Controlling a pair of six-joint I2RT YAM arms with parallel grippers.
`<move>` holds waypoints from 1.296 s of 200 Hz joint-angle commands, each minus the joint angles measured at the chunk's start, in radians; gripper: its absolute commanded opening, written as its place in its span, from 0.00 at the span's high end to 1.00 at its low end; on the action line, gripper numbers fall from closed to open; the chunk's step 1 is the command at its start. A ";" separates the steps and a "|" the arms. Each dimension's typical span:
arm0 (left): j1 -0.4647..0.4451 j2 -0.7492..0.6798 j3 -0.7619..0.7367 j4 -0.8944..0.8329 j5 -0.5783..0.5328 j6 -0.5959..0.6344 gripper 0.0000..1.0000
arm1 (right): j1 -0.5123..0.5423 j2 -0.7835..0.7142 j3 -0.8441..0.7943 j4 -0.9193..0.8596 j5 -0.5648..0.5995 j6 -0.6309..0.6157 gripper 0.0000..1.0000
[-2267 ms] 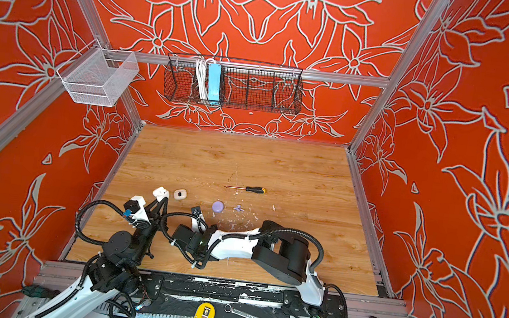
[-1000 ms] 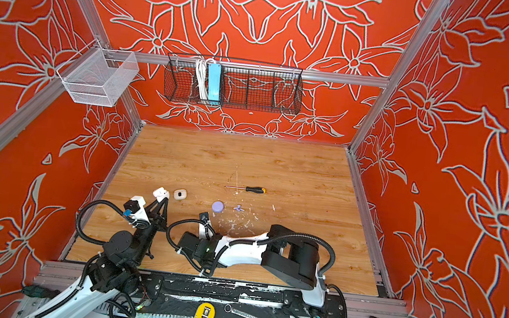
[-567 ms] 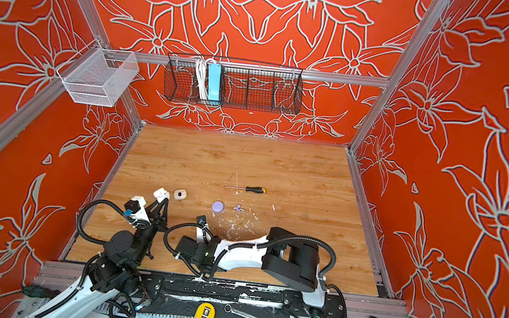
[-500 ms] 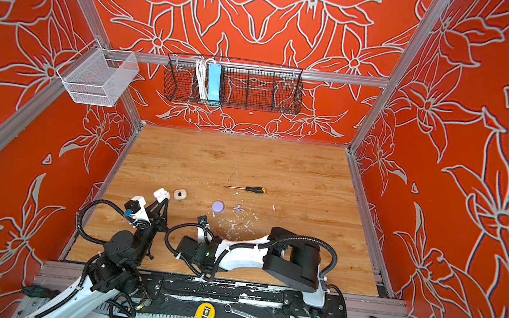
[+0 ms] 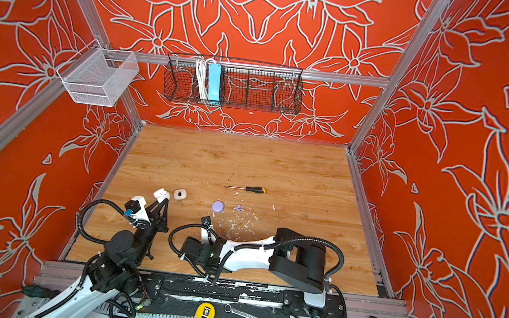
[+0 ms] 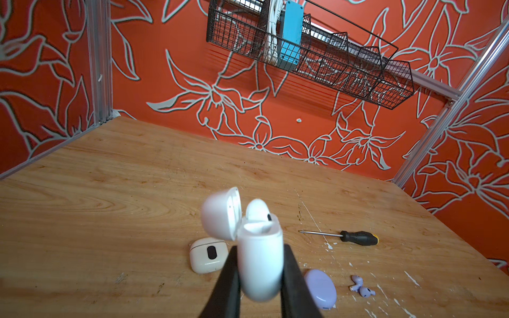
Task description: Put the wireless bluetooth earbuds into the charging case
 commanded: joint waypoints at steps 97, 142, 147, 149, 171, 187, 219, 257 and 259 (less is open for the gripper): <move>0.004 -0.013 0.030 0.000 -0.027 -0.022 1.00 | -0.051 -0.002 0.003 -0.028 0.058 -0.059 0.46; 0.004 -0.013 0.030 -0.002 -0.033 -0.021 1.00 | -0.070 -0.005 -0.003 0.010 0.037 -0.093 0.46; 0.004 -0.013 0.029 -0.002 -0.034 -0.019 1.00 | -0.071 -0.005 -0.001 0.015 0.033 -0.098 0.46; 0.004 -0.013 0.029 -0.002 -0.035 -0.020 1.00 | -0.071 -0.004 -0.001 0.020 0.030 -0.101 0.46; 0.004 -0.013 0.027 0.001 -0.037 -0.019 1.00 | -0.068 -0.003 -0.006 0.080 -0.022 -0.142 0.45; 0.004 -0.013 0.026 0.004 -0.038 -0.018 1.00 | -0.068 0.004 -0.007 0.108 -0.052 -0.158 0.45; 0.004 -0.013 0.026 0.006 -0.036 -0.021 1.00 | -0.067 0.011 -0.009 0.142 -0.081 -0.169 0.44; 0.004 -0.013 0.024 0.006 -0.036 -0.023 1.00 | -0.067 0.043 0.033 0.114 -0.092 -0.172 0.42; 0.004 -0.013 0.024 0.006 -0.036 -0.023 1.00 | -0.067 0.046 0.036 0.111 -0.093 -0.172 0.42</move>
